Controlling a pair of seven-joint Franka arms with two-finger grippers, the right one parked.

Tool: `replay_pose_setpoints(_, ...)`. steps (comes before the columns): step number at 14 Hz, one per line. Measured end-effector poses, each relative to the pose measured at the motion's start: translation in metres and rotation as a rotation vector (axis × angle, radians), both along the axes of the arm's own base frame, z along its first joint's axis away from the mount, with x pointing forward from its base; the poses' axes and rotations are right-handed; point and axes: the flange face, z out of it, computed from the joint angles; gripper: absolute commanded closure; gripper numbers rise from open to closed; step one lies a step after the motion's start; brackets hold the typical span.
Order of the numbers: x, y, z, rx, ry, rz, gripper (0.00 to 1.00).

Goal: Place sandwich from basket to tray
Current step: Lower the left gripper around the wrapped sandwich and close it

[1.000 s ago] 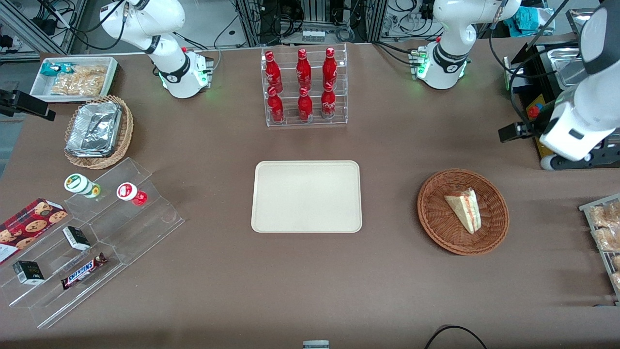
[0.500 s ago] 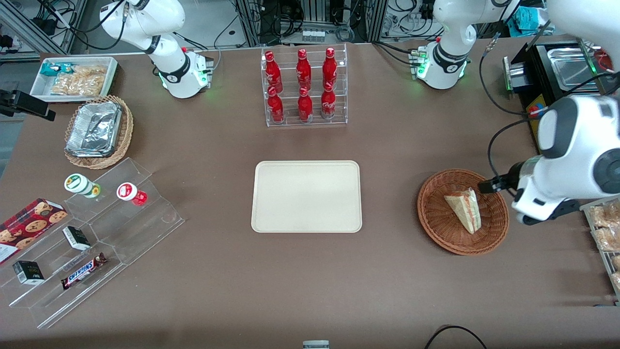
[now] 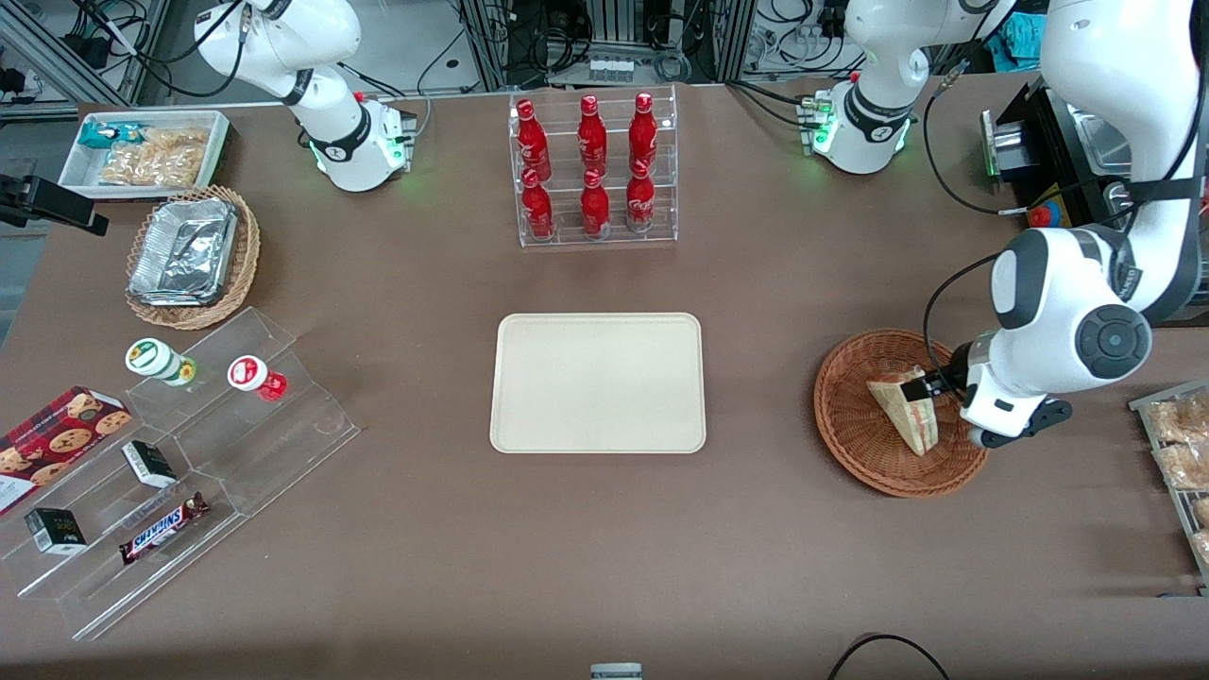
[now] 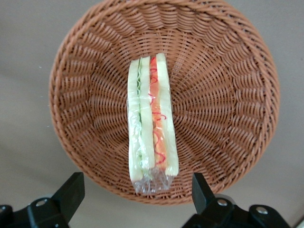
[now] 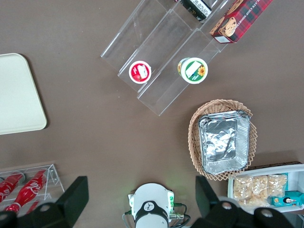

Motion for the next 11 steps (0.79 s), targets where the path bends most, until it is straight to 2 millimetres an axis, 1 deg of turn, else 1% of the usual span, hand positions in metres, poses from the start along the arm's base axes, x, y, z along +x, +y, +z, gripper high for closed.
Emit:
replay_pose_setpoints(2, -0.005, 0.002, -0.020, -0.005, -0.019, 0.010, 0.00)
replay_pose_setpoints(5, -0.005, 0.005, -0.048, -0.016, -0.037, 0.020, 0.00)
replay_pose_setpoints(6, -0.004, 0.005, -0.054, -0.018, -0.036, 0.022, 0.00)
replay_pose_setpoints(8, -0.004, 0.005, -0.060, -0.020, -0.035, 0.023, 0.00)
replay_pose_setpoints(9, -0.004, 0.005, -0.061, -0.020, -0.033, 0.024, 0.03)
replay_pose_setpoints(10, -0.004, 0.005, -0.063, -0.021, -0.031, 0.024, 0.13)
replay_pose_setpoints(11, -0.004, 0.005, -0.066, -0.021, -0.027, 0.024, 0.25)
